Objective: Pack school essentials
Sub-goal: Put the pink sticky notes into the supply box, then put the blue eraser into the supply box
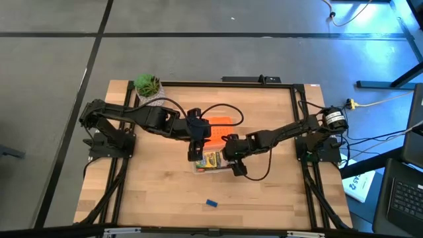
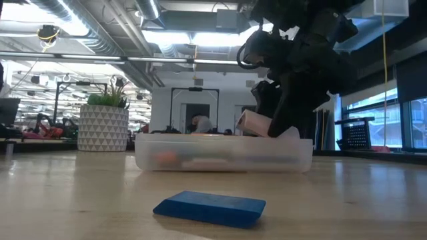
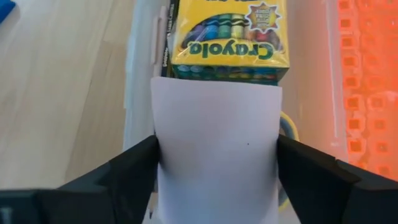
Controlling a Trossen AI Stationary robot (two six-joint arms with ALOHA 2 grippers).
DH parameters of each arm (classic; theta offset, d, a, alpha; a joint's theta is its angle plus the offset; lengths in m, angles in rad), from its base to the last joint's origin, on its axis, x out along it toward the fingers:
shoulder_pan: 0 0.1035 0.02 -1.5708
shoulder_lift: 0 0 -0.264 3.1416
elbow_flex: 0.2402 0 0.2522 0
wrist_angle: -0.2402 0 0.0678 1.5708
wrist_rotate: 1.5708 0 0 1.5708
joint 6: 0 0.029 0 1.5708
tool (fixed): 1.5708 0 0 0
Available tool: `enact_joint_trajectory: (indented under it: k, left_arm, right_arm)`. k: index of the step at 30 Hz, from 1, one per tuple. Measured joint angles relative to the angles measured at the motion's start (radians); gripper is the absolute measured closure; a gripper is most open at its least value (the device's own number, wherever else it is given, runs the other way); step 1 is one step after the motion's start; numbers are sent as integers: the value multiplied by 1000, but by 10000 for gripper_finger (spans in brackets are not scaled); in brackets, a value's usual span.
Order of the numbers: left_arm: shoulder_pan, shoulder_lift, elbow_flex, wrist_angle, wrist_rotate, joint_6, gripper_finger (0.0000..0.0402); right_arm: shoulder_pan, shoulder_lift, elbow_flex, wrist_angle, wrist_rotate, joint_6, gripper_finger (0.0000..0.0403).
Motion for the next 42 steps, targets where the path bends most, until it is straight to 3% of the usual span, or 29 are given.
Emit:
enact_joint_trajectory:
  k: [10, 19, 38, 42]
  left_arm:
    - [0, 0, 0, 0, 0, 0, 308]
    - [0, 0, 0, 0, 0, 0, 308]
    - [0, 0, 0, 0, 0, 0, 308]
    - [0, 0, 0, 0, 0, 0, 308]
  right_arm:
    - [0, 0, 0, 16, 0, 17, 23]
    - [0, -1, -1, -4, -38, 124, 20]
    - [-6, -1, -1, -1, -46, 101, 4]
    - [-6, -10, -1, -3, -119, 155, 6]
